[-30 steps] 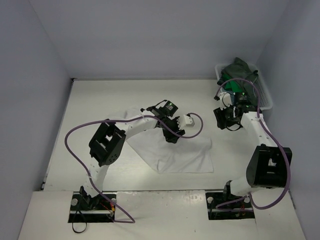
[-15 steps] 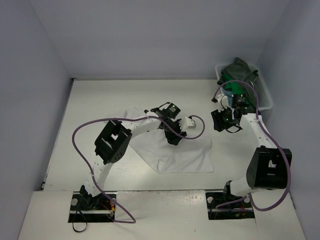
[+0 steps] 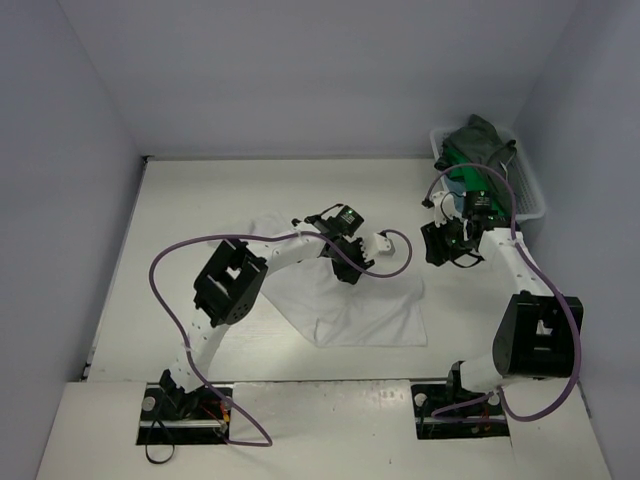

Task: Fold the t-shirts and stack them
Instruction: Flatten the tshirt out

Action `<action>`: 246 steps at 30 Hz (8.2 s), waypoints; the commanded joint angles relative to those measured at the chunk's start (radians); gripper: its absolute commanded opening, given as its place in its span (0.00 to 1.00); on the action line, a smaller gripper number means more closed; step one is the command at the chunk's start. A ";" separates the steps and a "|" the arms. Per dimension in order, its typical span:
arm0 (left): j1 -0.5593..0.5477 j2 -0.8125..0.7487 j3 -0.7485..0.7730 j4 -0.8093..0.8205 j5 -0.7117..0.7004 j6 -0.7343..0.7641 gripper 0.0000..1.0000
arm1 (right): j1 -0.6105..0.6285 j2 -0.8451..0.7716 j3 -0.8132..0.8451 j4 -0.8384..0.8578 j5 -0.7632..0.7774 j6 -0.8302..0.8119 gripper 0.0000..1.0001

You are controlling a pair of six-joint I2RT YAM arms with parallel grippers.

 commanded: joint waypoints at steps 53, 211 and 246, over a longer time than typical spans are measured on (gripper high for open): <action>0.285 -0.778 -0.391 -0.009 -0.112 0.000 0.00 | 0.602 -0.079 -0.256 -0.039 0.494 -0.226 0.45; 0.641 -1.173 0.002 0.069 -0.194 -0.101 0.00 | 0.633 -0.505 0.163 0.311 0.539 -0.006 0.00; 0.592 -0.476 -0.028 0.576 -0.326 -0.069 0.00 | 0.332 0.094 0.273 0.547 0.396 -0.014 0.00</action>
